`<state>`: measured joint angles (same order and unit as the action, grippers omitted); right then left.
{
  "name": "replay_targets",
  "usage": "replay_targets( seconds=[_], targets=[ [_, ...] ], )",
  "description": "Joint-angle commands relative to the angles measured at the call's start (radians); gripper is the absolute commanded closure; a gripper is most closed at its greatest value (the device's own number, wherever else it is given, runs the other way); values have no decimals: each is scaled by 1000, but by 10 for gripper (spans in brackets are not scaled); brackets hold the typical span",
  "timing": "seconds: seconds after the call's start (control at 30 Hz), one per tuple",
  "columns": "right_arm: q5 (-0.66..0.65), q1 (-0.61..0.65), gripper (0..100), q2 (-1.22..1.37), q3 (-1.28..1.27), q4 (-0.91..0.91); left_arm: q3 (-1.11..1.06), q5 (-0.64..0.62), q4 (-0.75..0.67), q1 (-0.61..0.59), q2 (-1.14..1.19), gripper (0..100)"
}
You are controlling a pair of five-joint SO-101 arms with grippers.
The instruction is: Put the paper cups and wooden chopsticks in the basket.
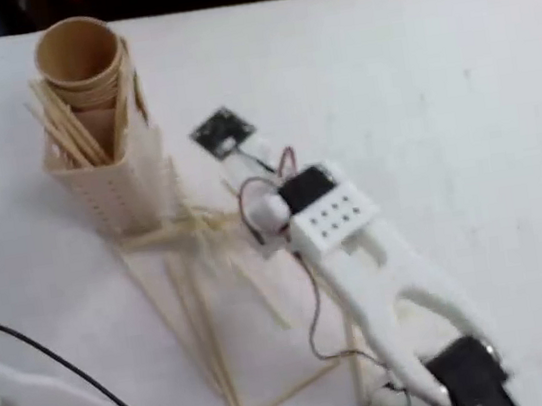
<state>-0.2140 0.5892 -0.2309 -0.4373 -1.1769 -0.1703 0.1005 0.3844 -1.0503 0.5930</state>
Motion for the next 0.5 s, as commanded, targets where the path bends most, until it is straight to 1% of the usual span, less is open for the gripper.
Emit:
replay_targets(
  seconds=[0.0,0.1,0.23,0.33,0.47],
  targets=[
    [9,-1,981,-189,86,-67,6,-12,-32,41,65,756],
    [9,-2,981,-225,124,-107,6,-12,-32,41,67,756],
    [11,-24,981,-223,176,-104,6,-12,-32,39,67,756],
    [11,-53,981,-223,219,-82,6,-9,-32,39,68,756],
    [11,-88,981,-223,244,-2,6,-11,-32,39,68,756]
  ],
)
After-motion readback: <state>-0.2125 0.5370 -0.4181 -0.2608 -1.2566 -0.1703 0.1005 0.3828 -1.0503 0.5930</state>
